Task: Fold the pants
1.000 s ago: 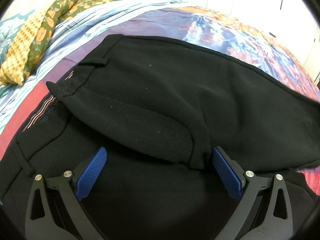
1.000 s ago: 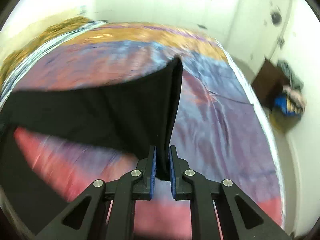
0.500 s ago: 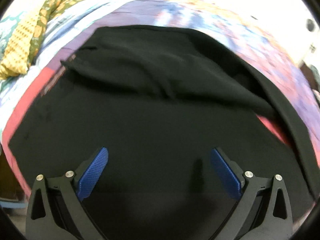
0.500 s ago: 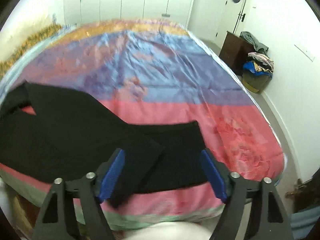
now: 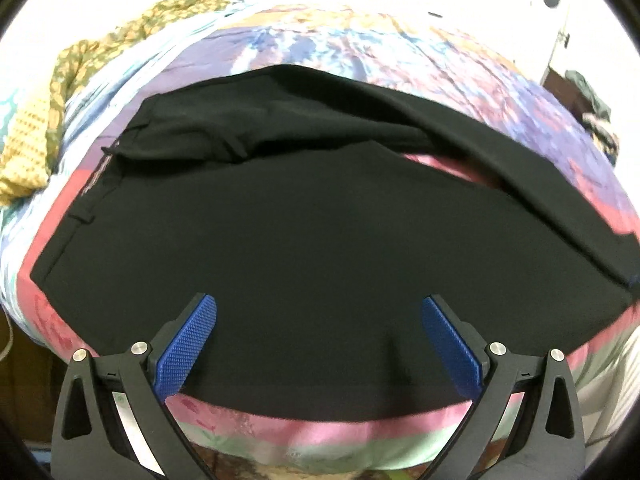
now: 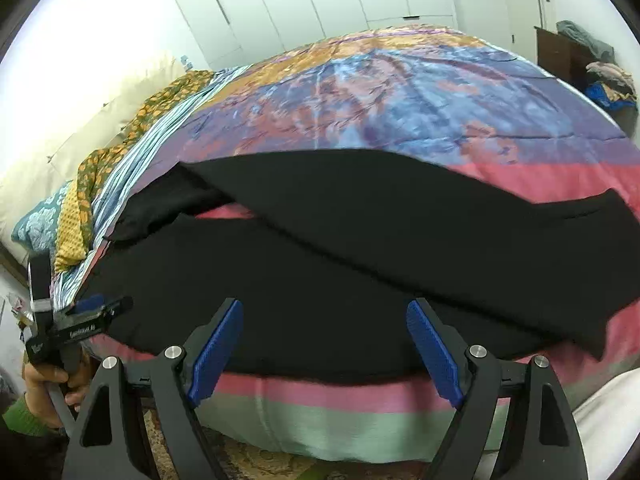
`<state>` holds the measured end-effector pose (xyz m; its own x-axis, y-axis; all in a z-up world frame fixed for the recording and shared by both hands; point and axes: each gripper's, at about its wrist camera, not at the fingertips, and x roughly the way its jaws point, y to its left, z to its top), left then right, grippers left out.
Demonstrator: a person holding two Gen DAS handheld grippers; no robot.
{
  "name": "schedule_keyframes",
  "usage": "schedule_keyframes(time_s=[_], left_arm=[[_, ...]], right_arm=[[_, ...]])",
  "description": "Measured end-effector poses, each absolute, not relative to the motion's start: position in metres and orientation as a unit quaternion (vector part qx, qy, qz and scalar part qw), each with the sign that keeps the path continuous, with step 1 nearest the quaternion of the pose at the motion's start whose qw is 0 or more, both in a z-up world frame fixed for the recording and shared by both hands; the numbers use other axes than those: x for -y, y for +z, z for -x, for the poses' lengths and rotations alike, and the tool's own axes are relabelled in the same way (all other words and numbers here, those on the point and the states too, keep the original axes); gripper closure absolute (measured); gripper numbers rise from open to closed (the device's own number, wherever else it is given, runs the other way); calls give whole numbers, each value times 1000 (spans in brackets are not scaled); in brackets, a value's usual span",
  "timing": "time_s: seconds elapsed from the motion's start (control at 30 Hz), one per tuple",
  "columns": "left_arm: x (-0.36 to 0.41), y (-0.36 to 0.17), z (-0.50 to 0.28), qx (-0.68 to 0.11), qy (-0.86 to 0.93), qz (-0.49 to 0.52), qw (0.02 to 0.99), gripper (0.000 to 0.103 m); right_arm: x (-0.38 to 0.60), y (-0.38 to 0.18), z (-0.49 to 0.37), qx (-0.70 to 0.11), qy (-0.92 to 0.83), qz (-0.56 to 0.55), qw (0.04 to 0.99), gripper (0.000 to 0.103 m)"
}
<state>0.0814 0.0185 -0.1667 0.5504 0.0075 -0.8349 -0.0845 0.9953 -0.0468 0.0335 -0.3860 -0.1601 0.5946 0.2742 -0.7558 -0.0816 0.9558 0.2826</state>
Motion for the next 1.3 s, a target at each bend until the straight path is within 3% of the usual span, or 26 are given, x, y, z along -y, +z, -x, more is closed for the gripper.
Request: schedule_keyframes(time_s=[0.23,0.47,0.67,0.93,1.03,1.1,1.3], left_arm=[[-25,-175,-88,-480,41,55,875,1],[-31,-197,-101,-493,54,59,867,1],[-25,-209,-104,-495,62,30,866,1],[-23,-212,-103,-490,63,15,869,1],[-24,-206,-109,-515,50,13,855,1],[-30,-188,-120,-527,13,34,849,1],[-82,-111,-216,-471,-56,168,864,1]], right_arm=[[387,-163,-17,-430,105,-127,888,20],[393,-175,-25,-415,148,-236,866,20],[433,-204,-28,-425,72,-312,847,20],[489,-202,-27,-373,-69,-382,842,21],[508,-209,-34,-372,-121,-422,818,46],[515,-206,-40,-377,-147,-415,815,98],[512,-135,-44,-337,-67,-365,865,99]])
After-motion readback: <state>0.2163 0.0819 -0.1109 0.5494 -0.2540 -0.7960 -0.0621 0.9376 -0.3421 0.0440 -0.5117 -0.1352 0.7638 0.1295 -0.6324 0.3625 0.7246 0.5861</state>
